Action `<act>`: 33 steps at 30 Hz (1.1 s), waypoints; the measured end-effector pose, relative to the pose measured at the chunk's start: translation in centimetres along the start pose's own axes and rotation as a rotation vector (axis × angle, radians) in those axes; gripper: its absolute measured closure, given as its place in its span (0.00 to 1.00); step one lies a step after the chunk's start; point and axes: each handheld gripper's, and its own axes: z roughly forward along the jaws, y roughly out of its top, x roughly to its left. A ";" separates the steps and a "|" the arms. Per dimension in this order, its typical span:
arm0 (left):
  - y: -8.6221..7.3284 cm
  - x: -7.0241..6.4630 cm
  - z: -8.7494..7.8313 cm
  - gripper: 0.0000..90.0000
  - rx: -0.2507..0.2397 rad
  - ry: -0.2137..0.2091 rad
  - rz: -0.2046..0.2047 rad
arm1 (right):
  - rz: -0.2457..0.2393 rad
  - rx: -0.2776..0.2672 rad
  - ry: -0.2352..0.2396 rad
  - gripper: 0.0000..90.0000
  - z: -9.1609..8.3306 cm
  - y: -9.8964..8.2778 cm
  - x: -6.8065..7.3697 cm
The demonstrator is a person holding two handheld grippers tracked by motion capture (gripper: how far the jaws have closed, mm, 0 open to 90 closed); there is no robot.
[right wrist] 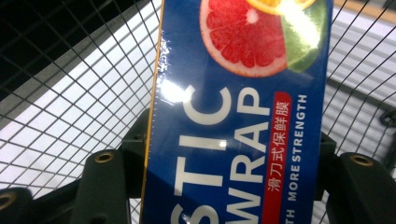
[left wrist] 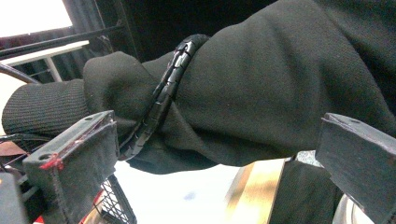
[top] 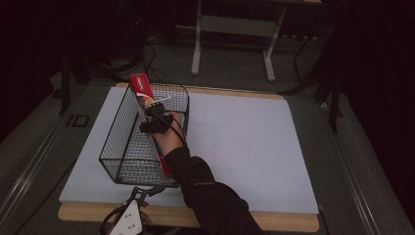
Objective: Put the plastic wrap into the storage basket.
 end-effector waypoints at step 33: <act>-0.1 0.1 0.3 0.00 0.011 -0.007 -0.005 | -0.044 -0.097 0.188 0.18 -2.7 -0.6 -1.5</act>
